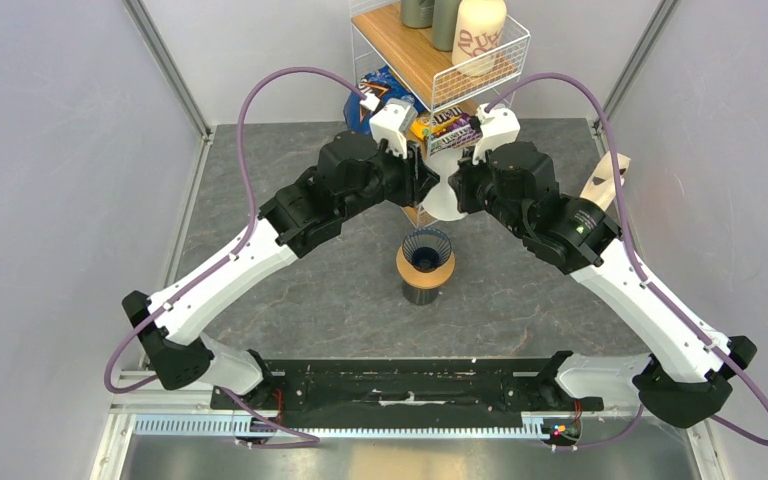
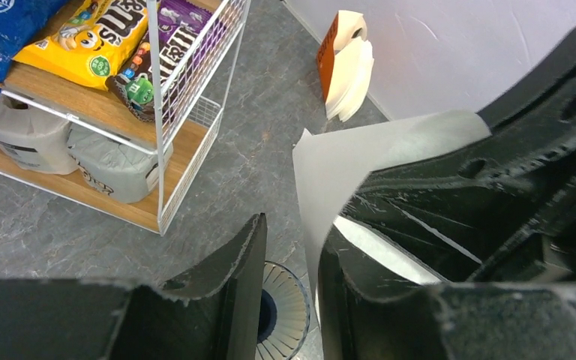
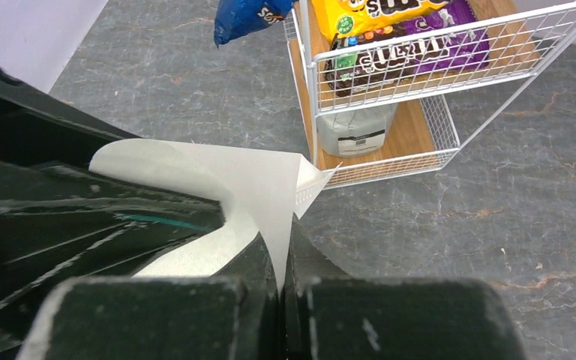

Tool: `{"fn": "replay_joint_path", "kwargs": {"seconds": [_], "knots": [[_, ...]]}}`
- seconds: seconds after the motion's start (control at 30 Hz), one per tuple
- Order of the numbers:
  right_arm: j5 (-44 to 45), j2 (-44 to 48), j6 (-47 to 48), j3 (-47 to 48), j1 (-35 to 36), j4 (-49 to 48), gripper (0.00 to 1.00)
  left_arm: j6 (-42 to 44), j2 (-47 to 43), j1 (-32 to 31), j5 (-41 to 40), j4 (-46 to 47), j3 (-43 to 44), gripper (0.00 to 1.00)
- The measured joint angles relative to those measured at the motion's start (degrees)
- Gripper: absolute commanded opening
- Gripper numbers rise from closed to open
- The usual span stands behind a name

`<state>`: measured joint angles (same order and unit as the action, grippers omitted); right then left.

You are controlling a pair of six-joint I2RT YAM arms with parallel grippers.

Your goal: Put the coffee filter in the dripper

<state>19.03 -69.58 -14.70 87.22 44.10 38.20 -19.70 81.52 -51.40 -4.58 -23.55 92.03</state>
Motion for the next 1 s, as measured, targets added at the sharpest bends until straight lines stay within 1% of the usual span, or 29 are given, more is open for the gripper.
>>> {"fn": "replay_joint_path", "kwargs": {"seconds": [0.03,0.1,0.13,0.17,0.2,0.27,0.33,0.4,0.57,0.93,0.97,1.0], "knots": [[-0.17,0.0,-0.13,0.0,0.0,0.0,0.0,0.0,0.26,-0.07,-0.13,-0.02,0.02,0.36],[-0.61,0.0,-0.28,0.0,0.0,-0.02,0.0,0.0,1.16,-0.13,-0.59,-0.22,0.22,0.41],[-0.76,0.0,-0.33,0.0,0.0,0.0,0.0,0.0,1.77,-0.17,-0.9,-0.24,0.35,0.41],[-0.9,0.0,-0.33,0.0,0.0,0.0,0.0,0.0,2.38,-0.2,-0.94,-0.39,0.48,0.36],[-1.01,0.0,-0.35,0.0,0.0,-0.02,0.0,0.0,2.93,-0.22,-1.01,-0.44,0.5,0.28],[-1.07,0.0,-0.33,0.0,0.0,-0.02,0.0,-0.04,3.63,-0.39,-1.25,-0.57,0.5,0.17],[-0.96,-0.09,-0.31,0.0,0.0,0.02,0.0,0.0,3.82,-0.61,-1.44,-0.59,0.5,0.08],[-0.35,-0.24,-0.22,0.0,0.0,0.15,0.0,0.09,3.82,-0.87,-2.1,-0.76,0.79,0.03],[2.36,-0.28,0.24,0.0,0.0,0.92,0.0,0.26,3.82,-1.11,-2.91,-0.83,1.25,0.02],[3.56,-3.41,0.52,1.2,0.42,3.76,0.0,0.26,4.15,-1.51,-4.37,-3.19,1.79,0.02],[3.52,-3.39,0.55,1.2,0.42,3.85,0.0,0.26,4.15,-1.51,-4.39,-3.39,1.79,0.02],[3.5,-3.37,0.59,1.27,0.42,3.91,0.0,0.26,4.15,-1.51,-4.37,-3.48,1.79,0.06]]}}
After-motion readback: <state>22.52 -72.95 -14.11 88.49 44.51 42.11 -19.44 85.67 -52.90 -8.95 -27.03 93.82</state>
